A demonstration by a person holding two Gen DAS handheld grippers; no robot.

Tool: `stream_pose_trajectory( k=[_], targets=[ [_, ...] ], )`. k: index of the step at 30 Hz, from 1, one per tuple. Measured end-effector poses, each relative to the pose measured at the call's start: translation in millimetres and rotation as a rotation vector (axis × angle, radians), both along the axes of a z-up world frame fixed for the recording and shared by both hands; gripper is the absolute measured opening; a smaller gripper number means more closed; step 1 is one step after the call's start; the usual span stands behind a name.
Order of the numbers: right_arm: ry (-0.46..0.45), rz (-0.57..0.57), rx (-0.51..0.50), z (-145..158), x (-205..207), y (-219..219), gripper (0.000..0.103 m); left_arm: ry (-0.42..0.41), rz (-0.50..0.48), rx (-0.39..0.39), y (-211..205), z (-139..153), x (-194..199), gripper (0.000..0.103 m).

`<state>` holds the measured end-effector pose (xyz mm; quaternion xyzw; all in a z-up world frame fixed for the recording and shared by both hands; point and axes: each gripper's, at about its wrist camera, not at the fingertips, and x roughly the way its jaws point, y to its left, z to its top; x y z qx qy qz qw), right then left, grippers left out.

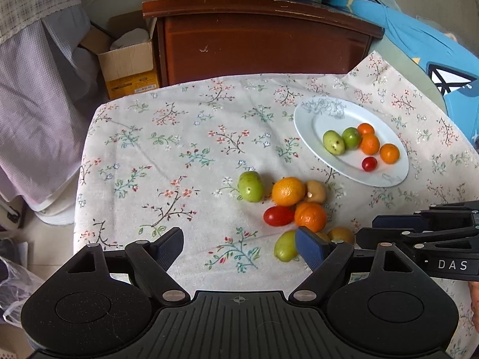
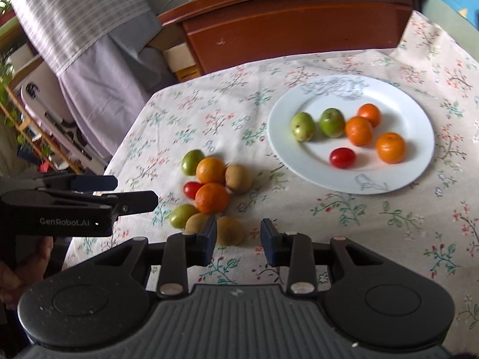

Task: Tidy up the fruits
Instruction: 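Withdraw both tools from the plate back toward the fruit pile, then grasp a green lime with the left tool while the right grasps a brown fruit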

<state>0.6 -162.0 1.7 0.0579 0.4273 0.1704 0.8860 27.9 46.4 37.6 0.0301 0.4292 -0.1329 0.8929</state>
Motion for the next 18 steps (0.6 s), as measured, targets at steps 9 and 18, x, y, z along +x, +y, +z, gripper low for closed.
stream_pose_trajectory(
  k=[9, 18],
  targets=[
    [0.022, 0.031, -0.005, -11, 5, 8, 0.033, -0.026, -0.109, 0.102, -11, -15, -9, 0.082],
    [0.024, 0.025, -0.019, -14, 7, 10, 0.023, -0.032, -0.197, 0.112, -24, -28, -8, 0.080]
  ],
)
